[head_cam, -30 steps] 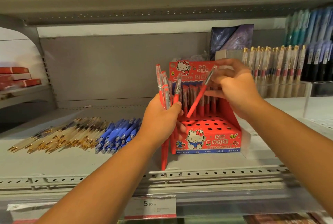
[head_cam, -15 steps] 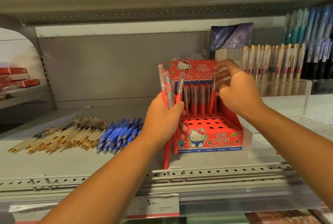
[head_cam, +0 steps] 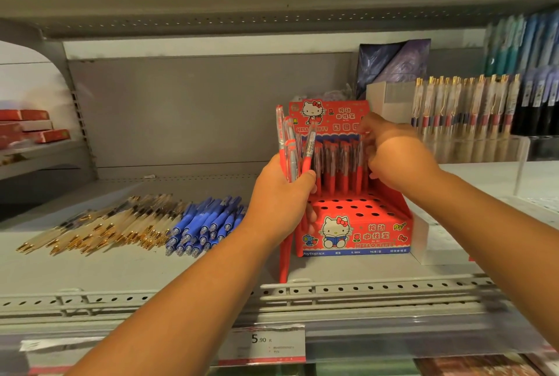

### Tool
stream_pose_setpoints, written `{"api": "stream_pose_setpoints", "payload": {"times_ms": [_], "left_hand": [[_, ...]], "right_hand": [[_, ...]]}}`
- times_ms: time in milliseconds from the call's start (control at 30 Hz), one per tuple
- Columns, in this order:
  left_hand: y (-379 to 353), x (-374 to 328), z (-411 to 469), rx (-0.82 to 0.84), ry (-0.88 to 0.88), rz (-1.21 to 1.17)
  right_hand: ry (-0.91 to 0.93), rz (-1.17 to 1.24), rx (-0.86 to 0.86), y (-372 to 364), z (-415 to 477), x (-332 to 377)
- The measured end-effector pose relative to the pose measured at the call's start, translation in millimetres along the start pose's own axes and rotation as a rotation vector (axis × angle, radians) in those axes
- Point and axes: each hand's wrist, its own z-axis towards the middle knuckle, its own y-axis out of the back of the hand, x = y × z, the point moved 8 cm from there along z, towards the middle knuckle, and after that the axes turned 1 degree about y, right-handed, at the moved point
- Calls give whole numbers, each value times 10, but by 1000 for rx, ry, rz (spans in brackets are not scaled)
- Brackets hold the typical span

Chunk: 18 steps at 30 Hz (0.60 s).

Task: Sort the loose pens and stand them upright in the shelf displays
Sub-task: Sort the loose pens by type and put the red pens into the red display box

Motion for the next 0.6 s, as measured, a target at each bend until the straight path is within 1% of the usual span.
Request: {"api": "stream_pose_setpoints", "payload": {"times_ms": [100,233,300,367,467,500,533,567,600], "left_hand": [[-3,3,7,2,-3,6],[21,14,19,-21,-10,24],[20,14,24,-23,-18,33],[22,3,23,-17,-34,36],[25,-26,15,-10,-65,38],[22,-35,12,-8,-74,34],[18,-46,9,-6,-82,30],[13,-55,7,-6,-88,27],[10,-63,5,-6,-93,26]], "right_hand": [[17,-71,29,-4,20,54],[33,-227,212,-141,-25,85],[72,-299,243,-186,-81,115],[94,-341,208,-163,-131,156],[114,-467,17,8,-165,255],[123,-442,-53,71,-166,298],[115,-330,-96,113,-158,334],[75,-135,-94,128,-135,347],[-3,109,-47,109,-102,340]]}}
